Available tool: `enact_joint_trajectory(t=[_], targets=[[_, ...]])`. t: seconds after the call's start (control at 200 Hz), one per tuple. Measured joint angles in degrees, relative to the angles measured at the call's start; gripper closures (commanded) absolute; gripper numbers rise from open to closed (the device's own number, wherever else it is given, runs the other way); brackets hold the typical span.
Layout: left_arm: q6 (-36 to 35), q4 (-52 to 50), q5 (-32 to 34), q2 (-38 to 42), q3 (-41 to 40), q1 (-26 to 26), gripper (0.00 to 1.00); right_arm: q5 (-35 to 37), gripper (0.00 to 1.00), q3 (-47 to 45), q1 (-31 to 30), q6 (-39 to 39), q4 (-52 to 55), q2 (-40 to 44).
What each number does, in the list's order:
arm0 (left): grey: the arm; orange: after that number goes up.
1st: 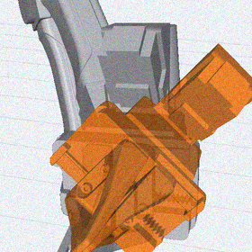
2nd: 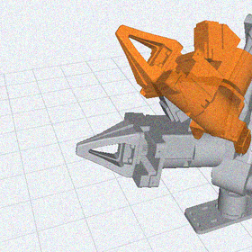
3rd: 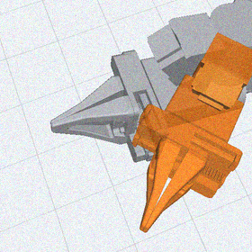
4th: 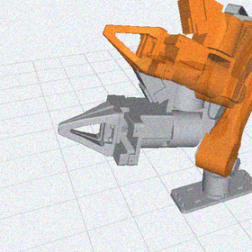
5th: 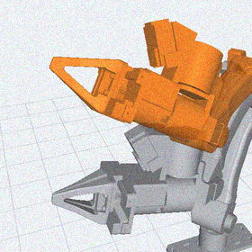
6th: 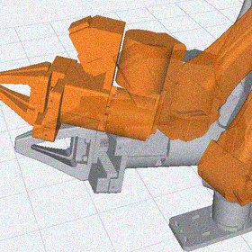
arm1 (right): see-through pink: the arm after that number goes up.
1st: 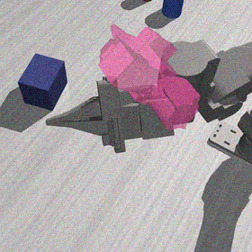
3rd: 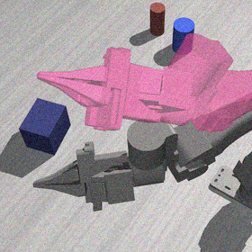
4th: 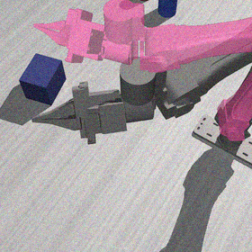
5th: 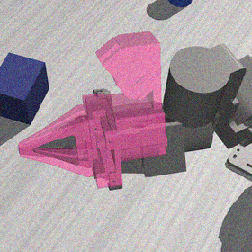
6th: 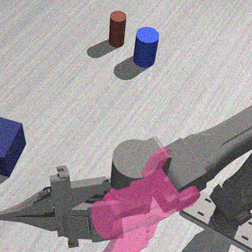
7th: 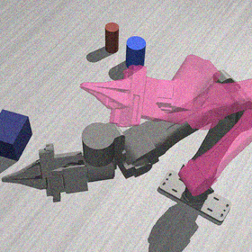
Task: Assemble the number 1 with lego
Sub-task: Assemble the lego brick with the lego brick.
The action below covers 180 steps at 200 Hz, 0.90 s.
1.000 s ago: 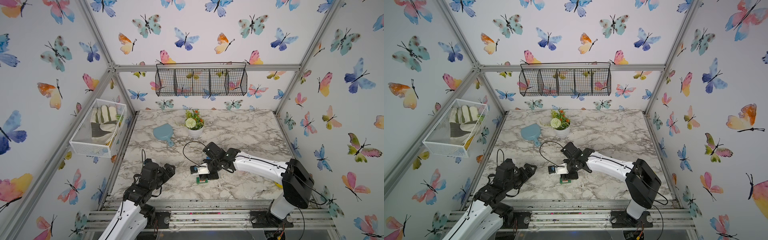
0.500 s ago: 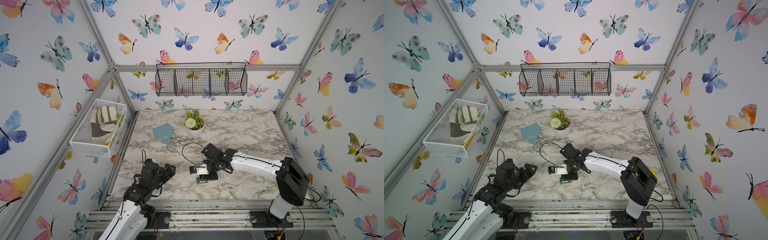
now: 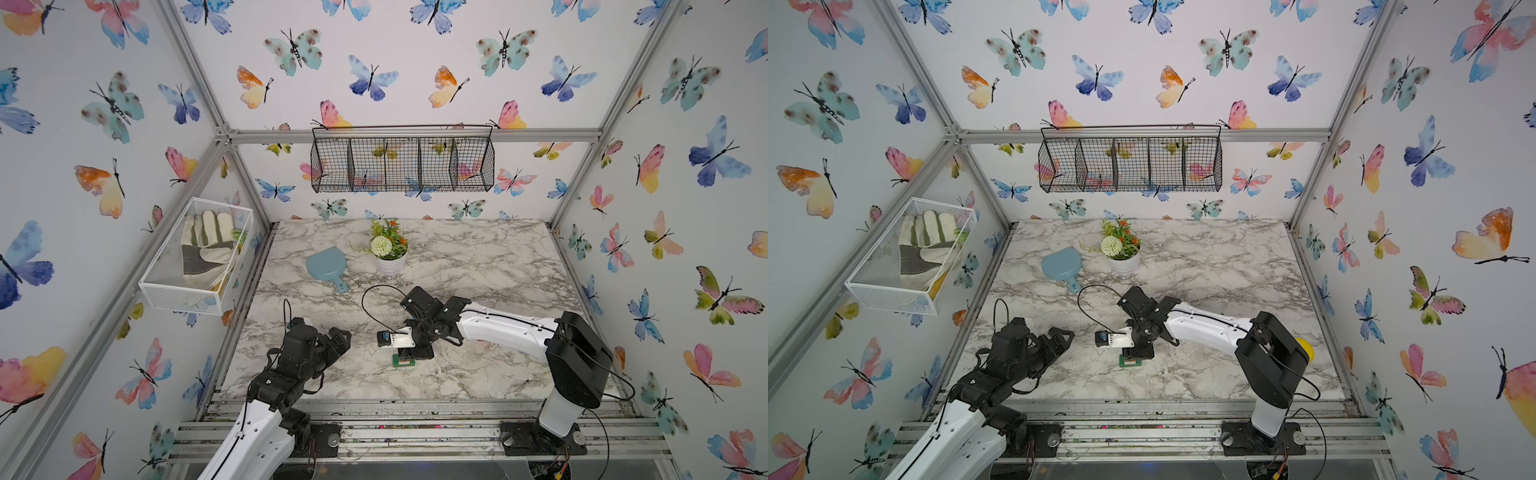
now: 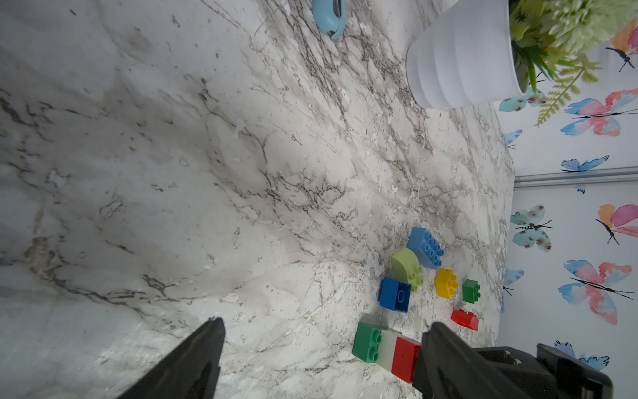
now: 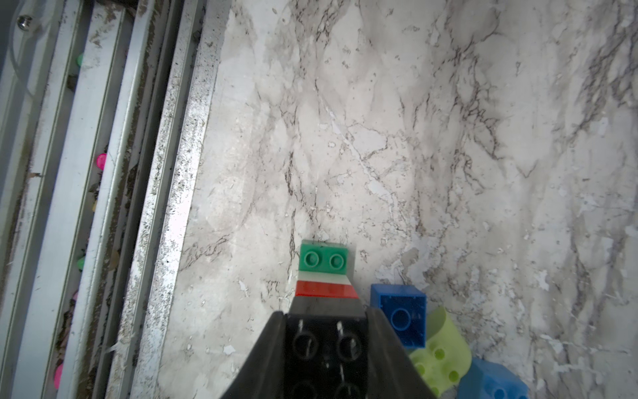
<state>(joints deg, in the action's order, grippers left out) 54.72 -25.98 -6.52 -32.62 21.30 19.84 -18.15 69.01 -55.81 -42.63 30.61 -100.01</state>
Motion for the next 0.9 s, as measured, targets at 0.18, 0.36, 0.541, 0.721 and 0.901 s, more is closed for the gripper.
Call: enact_joint_trajectory(t=[0.18, 0.36, 0.541, 0.721, 0.901], targets=[[0.0, 0.0, -0.3, 0.0, 0.0, -0.1, 0.05, 0.0, 0.98, 0.0, 0.0, 0.9, 0.0, -0.1], [0.0, 0.0, -0.6, 0.0, 0.0, -0.4, 0.05, 0.0, 0.98, -0.9, 0.0, 2.4, -0.7, -0.2], [0.0, 0.0, -1.0, 0.0, 0.0, -0.4, 0.05, -1.1, 0.98, -2.3, 0.3, 3.9, -2.7, 0.1], [0.0, 0.0, -1.2, 0.0, -0.1, -0.6, 0.05, -1.3, 0.72, -2.4, 0.4, 4.7, -3.1, 0.2], [-0.1, 0.0, -1.4, 0.1, -0.1, -0.7, 0.06, -1.5, 0.48, -2.2, 0.3, 7.2, -2.8, 0.2]])
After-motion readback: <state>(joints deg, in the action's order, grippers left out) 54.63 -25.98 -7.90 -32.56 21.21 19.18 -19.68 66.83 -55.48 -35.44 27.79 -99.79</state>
